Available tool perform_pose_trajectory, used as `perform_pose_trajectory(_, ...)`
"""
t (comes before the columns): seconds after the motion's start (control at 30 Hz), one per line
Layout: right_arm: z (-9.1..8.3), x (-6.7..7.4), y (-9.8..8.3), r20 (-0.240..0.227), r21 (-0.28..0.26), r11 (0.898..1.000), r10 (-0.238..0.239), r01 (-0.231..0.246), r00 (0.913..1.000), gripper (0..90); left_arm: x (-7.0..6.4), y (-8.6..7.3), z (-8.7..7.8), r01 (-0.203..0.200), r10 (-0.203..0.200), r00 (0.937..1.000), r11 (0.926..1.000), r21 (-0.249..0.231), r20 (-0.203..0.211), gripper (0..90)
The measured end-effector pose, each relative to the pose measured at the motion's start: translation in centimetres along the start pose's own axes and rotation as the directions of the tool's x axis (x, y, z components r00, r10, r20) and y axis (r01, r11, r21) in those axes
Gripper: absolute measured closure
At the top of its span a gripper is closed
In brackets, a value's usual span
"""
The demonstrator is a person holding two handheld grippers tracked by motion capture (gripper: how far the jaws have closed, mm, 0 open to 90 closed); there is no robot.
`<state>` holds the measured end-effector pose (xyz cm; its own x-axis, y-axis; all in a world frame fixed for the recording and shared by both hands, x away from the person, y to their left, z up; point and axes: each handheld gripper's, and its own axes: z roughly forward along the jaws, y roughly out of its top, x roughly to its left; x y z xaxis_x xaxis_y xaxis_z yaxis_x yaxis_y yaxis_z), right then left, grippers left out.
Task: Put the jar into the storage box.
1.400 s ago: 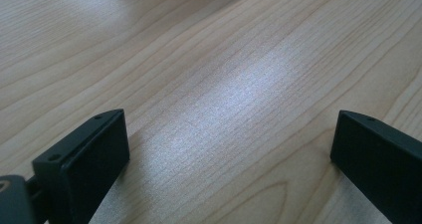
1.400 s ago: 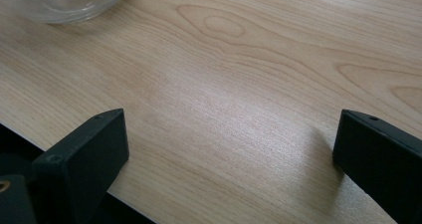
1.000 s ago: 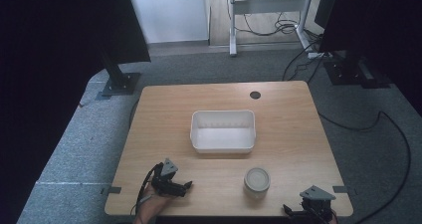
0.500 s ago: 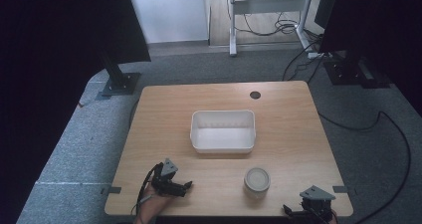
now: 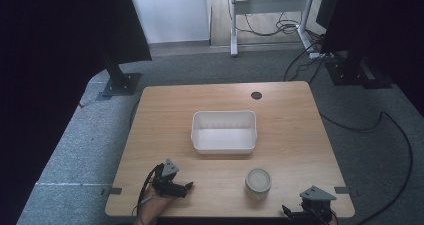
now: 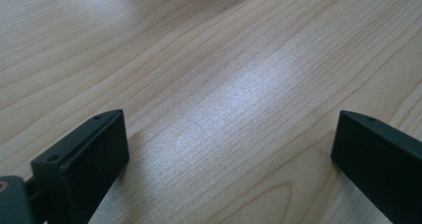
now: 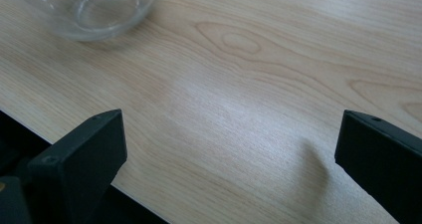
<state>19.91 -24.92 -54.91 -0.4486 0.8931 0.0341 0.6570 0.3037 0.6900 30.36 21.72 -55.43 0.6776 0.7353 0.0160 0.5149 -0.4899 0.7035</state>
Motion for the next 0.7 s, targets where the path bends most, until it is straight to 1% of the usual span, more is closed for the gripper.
perform_pose_trajectory(0.43, 0.0, 0.5, 0.8, -0.017, -0.015, 1.0, -0.017, 0.016, 0.9997, 0.0, 0.0, 0.0, 0.0, 0.004, -0.004, 1.0, 1.0, -0.001, -0.004, 1.3)
perform_pose_trajectory(0.7, 0.1, 0.9, 1.4, -0.029, -0.037, 0.999, -0.02, 0.019, 0.9994, 0.0, 0.0, 0.0, 0.0, 0.005, -0.005, 1.0, 1.0, -0.001, -0.005, 1.3)
